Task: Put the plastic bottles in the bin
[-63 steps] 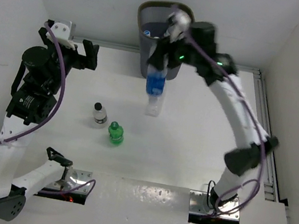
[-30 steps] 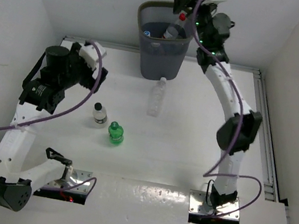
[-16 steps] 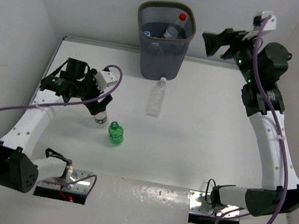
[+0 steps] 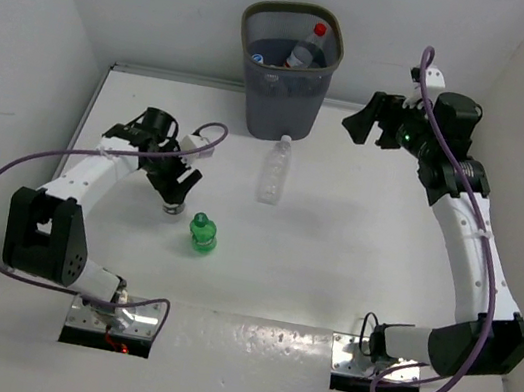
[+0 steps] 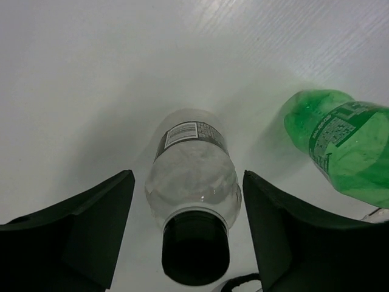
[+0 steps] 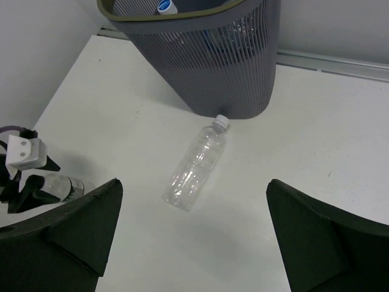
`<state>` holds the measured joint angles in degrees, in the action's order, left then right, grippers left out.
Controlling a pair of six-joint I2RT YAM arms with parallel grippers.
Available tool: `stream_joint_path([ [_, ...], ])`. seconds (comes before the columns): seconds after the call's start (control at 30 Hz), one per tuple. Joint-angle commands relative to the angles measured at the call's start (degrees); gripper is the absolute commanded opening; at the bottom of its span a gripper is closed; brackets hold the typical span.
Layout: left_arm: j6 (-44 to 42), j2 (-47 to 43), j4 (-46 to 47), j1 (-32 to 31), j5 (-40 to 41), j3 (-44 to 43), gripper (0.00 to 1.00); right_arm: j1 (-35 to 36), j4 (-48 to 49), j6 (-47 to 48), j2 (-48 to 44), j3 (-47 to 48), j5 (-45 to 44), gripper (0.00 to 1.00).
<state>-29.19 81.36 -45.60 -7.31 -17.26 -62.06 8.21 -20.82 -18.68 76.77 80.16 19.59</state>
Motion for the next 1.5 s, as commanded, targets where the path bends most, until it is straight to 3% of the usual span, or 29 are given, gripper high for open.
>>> stream_joint_path([
  [0.0, -0.1, 1.1, 0.7, -0.4, 1.2, 0.5, 0.77, -1.0, 0.2, -0.9, -1.1, 1.1, 1.7, 1.0],
  [0.1, -2.1, 1.6, -2.1, -0.4, 0.5, -1.4, 0.46, -1.4, -0.2, -0.7, -1.2, 1.3, 2.0, 1.0],
  [0.2, -2.1, 1.6, -6.2, 0.1, -5.4, -8.8, 0.32, -1.6, -1.6, -0.2, -1.4, 1.1, 2.5, 1.0],
  [0.23, -1.0, 2.1, -7.1, 0.7, -7.5, -17.8, 0.26, -1.7, -1.9, 0.1, -1.8, 0.7, 2.6, 1.0],
  [0.3, 4.4, 3.1, -7.1, 0.7, -13.4, -28.6, 0.26, -1.9, -3.7, 0.7, -3.3, -0.5, 2.6, 1.0],
  [0.33, 6.7, 3.6, -5.8, 0.7, -15.4, -39.2, 0.26, -2.1, -3.9, 1.0, -3.7, -1.3, 2.6, 1.0],
  [0.43, 17.3, 5.7, 5.1, -0.1, -17.7, -53.3, 0.26, -2.5, -5.3, 1.9, -6.2, -5.2, 3.5, 1.0],
  [0.53, 25.2, 6.4, 24.4, -1.2, -15.4, -54.5, 0.26, -2.8, -7.3, 3.8, -10.4, -11.0, 4.4, 1.0],
  [0.63, 29.2, 9.7, 33.3, -2.7, -11.5, -55.3, 0.26, -3.1, -8.3, 4.9, -13.5, -15.2, 4.0, 1.0],
  [0.93, 27.2, 30.0, 41.8, -6.9, -0.6, -69.8, 0.22, -3.0, -9.8, 4.2, -15.2, -17.5, 3.3, 1.0],
  [0.97, 26.5, 32.3, 41.8, -7.6, 0.4, -74.4, 0.24, -3.1, -9.8, 3.7, -15.1, -17.5, 3.8, 1.0],
  [1.03, 24.9, 39.7, 41.8, -8.5, 2.6, -79.2, 0.38, -2.0, -10.6, 2.9, -14.5, -17.8, 4.9, 1.0],
  [1.07, 23.6, 41.6, 42.7, -9.1, 3.9, -81.0, 0.49, -1.6, -11.1, 2.8, -14.3, -18.0, 5.6, 0.99],
  [1.1, 21.9, 43.0, 43.2, -10.2, 5.9, -82.2, 0.72, -0.7, -11.8, 3.8, -14.1, -18.7, 5.9, 0.99],
  [1.17, 17.4, 44.5, 46.1, -10.8, 11.3, -81.6, 0.85, 1.2, -13.4, 4.7, -13.5, -19.3, 6.2, 0.99],
  [1.2, 16.1, 44.5, 47.0, -11.5, 11.9, -80.4, 1.0, 1.6, -14.4, 5.3, -13.5, -19.7, 6.5, 1.0],
  [1.37, 14.8, 39.5, 47.5, -11.5, 15.7, -80.4, 1.0, 10.8, -15.8, 13.0, -12.4, -21.0, 6.0, 1.0],
  [1.47, 19.3, 34.3, 44.7, -10.6, 16.4, -79.9, 1.0, 19.5, -16.4, 18.1, -9.0, -17.2, 4.5, 1.0],
])
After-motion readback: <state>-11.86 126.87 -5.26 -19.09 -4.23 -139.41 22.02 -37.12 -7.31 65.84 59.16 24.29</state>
